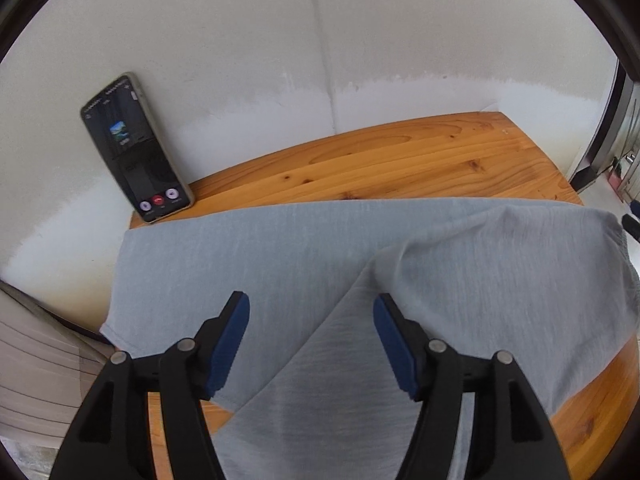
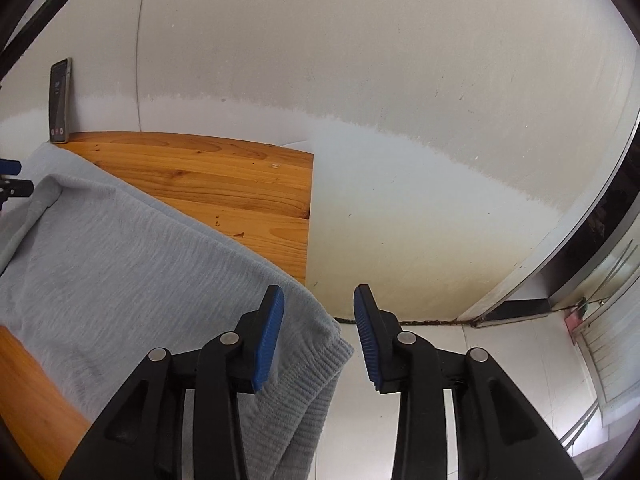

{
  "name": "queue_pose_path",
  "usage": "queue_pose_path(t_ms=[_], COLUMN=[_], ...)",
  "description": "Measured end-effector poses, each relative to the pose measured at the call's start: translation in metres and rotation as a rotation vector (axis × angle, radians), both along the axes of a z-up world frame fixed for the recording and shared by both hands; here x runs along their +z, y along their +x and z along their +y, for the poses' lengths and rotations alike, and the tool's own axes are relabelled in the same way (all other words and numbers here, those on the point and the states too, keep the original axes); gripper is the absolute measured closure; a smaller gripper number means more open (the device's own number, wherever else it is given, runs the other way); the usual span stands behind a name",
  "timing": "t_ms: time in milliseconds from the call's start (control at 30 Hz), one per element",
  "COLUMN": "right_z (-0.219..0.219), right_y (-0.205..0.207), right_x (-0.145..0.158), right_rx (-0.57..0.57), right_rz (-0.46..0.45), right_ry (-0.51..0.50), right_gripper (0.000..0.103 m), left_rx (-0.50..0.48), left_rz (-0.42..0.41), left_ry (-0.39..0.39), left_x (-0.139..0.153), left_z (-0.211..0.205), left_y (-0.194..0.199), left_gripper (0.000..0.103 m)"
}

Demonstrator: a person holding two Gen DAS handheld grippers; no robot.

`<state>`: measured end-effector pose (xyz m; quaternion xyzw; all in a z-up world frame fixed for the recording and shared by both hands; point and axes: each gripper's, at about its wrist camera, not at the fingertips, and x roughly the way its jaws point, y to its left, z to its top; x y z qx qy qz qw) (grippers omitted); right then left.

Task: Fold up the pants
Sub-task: 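Withdraw both open grippers from the folded sweatpants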

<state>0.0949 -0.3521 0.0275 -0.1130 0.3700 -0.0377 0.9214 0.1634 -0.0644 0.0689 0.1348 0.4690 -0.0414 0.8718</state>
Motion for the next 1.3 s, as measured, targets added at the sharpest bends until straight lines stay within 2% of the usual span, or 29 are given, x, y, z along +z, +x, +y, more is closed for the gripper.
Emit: queue_pose_path(t_ms=[100,267,333,467,500,567,700,867,1067,1233,1300], right_z=[0.009,0.029,0.044,0.076,0.082,0.088,0.086,0.063,0.047,0.036,0.035], right_y=[-0.018,-0.038,-0.041,-0.039,-0.038,-0.037,-0.031,-0.015,0.011,0.032,0.036], right_x=[0.001,-0.008,-0.016,-0.036,-0.04,-0.046,-0.046,-0.044,-0.044,-0.043,-0.042], right_rx=[0.008,0.079,0.119,0.14,0.139,0.131,0.129,0.098,0.06,0.047,0.046], right_rz=[0.032,0.13,0.168,0.21,0.218,0.217,0.196,0.204,0.175,0.165,0.16], right_ry=[0.027,0.223,0.267,0.208,0.191,0.153,0.072,0.038,-0.047,-0.046,-0.033], right_gripper=[0.066,0.066,0.066,0.066,0.066,0.066,0.056,0.055,0.055,0.055,0.055], left_rx=[0.06,0.147,0.166,0.208,0.215,0.221,0.246,0.259,0.237,0.231,0.222], left_rz=[-0.021,-0.029,-0.016,0.06,0.043,0.064,0.113,0.13,0.156,0.171,0.154], left_ry=[0.038,0.069,0.054,-0.022,-0.052,-0.087,-0.148,-0.106,-0.101,-0.103,-0.099], left_x=[0.001,-0.008,-0.016,-0.038,-0.037,-0.038,-0.04,-0.037,-0.036,-0.038,-0.038], left_z=[0.023,0.064,0.078,0.099,0.103,0.108,0.118,0.107,0.087,0.072,0.066], left_y=[-0.003,0.005,0.012,0.021,0.019,0.016,0.009,-0.012,-0.044,-0.068,-0.077], left_gripper=[0.035,0.035,0.035,0.034,0.034,0.034,0.033,0.033,0.033,0.033,0.033])
